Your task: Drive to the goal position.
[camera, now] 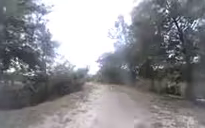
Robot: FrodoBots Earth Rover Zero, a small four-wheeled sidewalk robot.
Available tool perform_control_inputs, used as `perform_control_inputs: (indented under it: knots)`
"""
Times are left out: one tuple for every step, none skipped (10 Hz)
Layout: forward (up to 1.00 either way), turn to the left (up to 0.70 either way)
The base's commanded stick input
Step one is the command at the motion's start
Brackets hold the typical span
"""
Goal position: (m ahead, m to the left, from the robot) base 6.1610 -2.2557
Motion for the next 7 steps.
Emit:
perform_control_inputs:
  knots:
    - [0.85,0.0]
    - [0.85,0.0]
    - [0.85,0.0]
    - [0.85,0.0]
    - [0.85,0.0]
    - [0.85,0.0]
    - [0.85,0.0]
